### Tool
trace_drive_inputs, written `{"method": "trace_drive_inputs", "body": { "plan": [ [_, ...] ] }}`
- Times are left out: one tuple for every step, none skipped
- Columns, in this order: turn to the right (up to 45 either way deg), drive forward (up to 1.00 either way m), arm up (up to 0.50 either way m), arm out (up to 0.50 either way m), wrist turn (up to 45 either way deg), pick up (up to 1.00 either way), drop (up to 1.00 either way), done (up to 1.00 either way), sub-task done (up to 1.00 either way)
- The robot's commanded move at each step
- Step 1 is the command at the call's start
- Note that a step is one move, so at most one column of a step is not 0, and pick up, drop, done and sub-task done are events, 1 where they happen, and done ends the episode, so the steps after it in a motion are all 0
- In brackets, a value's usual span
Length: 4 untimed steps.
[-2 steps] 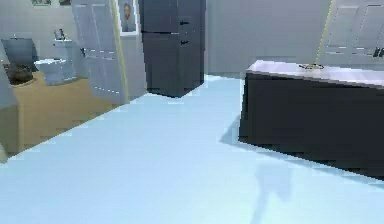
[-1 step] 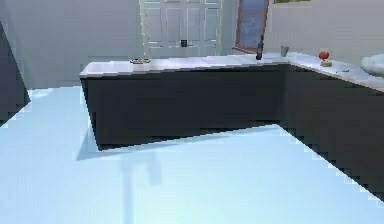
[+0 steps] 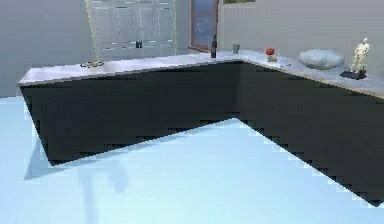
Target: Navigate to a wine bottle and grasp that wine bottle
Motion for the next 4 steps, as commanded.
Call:
{"method": "trace_drive_inputs", "body": {
  "plan": [
    [0.0,1.0,0.0,0.0,0.0,0.0,0.0,0.0,0.0],
    [3.0,0.0,0.0,0.0,0.0,0.0,0.0,0.0,0.0],
    [0.0,0.8,0.0,0.0,0.0,0.0,0.0,0.0,0.0],
    [-45.0,0.0,0.0,0.0,0.0,0.0,0.0,0.0,0.0]
  ]
}}
